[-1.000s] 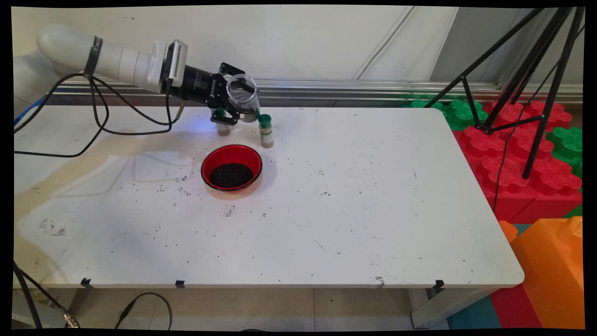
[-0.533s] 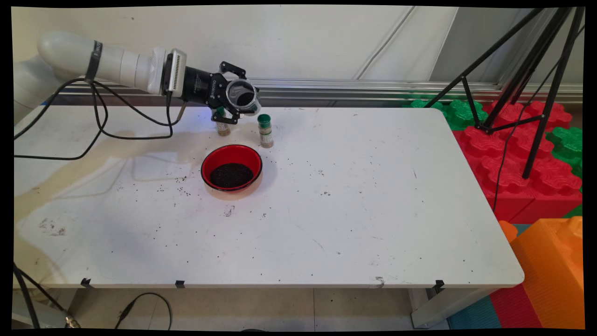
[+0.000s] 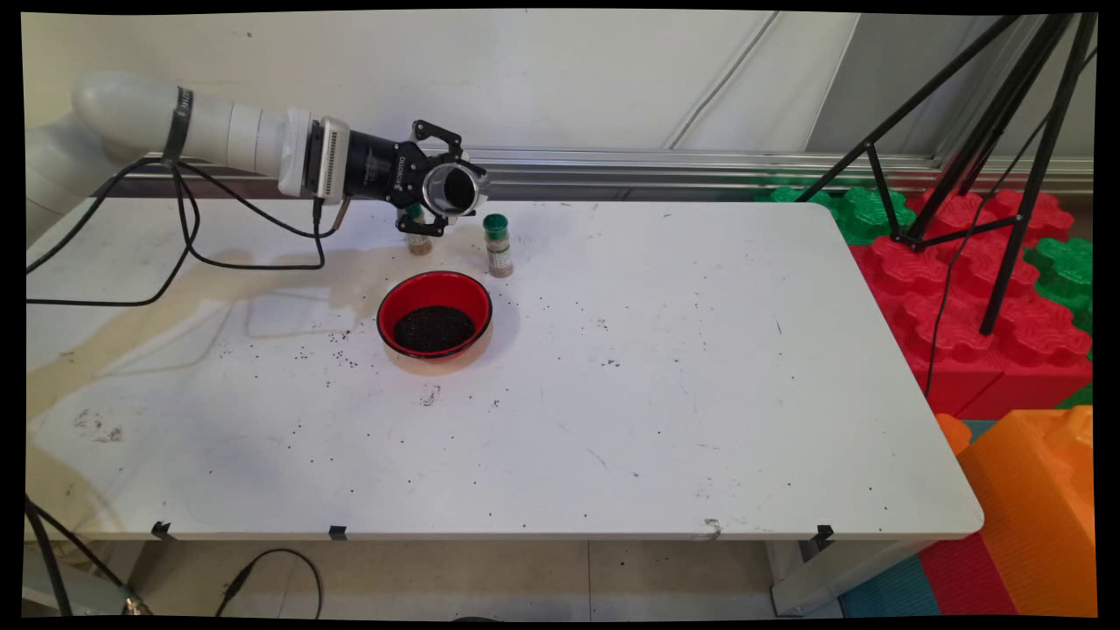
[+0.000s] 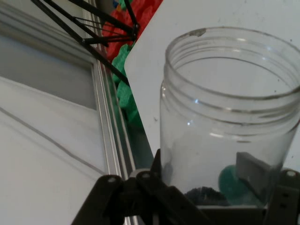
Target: Pour the black seasoning powder in the red bowl
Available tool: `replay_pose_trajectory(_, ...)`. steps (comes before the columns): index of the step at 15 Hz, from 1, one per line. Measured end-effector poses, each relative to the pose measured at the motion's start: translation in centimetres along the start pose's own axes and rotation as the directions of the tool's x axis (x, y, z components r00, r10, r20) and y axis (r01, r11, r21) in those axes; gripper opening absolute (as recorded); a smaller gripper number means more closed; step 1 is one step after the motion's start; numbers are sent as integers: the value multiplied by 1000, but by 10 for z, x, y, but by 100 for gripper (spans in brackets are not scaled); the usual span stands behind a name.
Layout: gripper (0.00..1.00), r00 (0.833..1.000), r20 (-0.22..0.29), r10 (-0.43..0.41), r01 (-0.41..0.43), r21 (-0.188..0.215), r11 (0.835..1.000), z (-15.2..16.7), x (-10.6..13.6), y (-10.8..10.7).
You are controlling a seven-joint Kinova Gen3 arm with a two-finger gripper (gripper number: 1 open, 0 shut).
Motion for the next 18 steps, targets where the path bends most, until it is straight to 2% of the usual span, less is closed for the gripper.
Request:
replay_pose_trajectory(4,0,997,11,78,-78,2,997,1,-1,3)
replay_pose_trajectory(10,0,981,23,194,-194,-2,981,3,-3,8)
replay_pose_trajectory(14,0,961,27,277,-277,-7,961,5,-4,11)
replay_pose_trajectory(18,0,929,28,368,-368,-11,930,7,-3,14)
